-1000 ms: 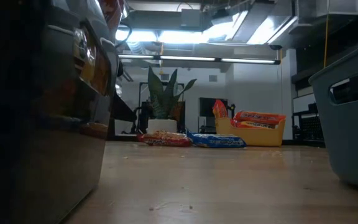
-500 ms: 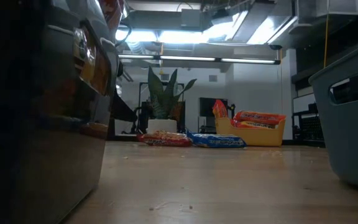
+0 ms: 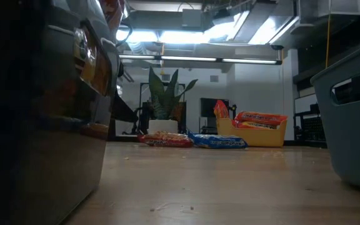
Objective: Sort Maruchan noodles
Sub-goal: Put the blue noodle pack into the blue bin
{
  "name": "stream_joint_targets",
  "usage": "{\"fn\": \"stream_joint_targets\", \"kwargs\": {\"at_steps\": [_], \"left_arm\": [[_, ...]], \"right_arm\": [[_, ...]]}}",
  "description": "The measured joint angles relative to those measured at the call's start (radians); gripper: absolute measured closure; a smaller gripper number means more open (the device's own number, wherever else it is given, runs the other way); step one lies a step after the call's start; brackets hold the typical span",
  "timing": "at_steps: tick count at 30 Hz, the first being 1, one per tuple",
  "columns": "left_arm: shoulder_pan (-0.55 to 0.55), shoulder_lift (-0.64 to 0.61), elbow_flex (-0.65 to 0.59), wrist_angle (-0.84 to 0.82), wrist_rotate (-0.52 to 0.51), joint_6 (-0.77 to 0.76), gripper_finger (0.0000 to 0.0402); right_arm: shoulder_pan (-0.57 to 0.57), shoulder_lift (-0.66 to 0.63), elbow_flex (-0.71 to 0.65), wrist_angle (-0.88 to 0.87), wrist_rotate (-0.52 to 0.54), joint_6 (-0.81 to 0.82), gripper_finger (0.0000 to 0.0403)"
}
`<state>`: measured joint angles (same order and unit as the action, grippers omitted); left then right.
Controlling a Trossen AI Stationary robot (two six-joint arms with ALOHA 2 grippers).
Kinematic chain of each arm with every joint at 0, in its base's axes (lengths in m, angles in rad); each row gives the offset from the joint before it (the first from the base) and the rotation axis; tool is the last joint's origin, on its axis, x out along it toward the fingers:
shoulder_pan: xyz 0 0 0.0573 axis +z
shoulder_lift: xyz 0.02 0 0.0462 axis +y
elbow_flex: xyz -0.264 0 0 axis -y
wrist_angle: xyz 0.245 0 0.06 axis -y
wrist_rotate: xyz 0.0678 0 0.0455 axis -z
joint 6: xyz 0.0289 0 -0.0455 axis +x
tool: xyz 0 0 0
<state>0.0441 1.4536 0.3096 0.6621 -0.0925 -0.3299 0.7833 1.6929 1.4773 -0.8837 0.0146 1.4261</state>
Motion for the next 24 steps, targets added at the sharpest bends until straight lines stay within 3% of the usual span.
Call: {"fn": "stream_joint_targets", "kwargs": {"at_steps": [12, 24], "left_arm": [[0.000, 0.000, 0.000, 0.000, 0.000, 0.001, 0.0401], [0.000, 0.000, 0.000, -0.031, -0.003, 0.019, 0.0401]], "right_arm": [[0.000, 0.032, 0.001, 0.003, -0.062, -0.007, 0.0403], [-0.072, 0.060, 0.001, -0.007, -0.145, -0.107, 0.0403]]}}
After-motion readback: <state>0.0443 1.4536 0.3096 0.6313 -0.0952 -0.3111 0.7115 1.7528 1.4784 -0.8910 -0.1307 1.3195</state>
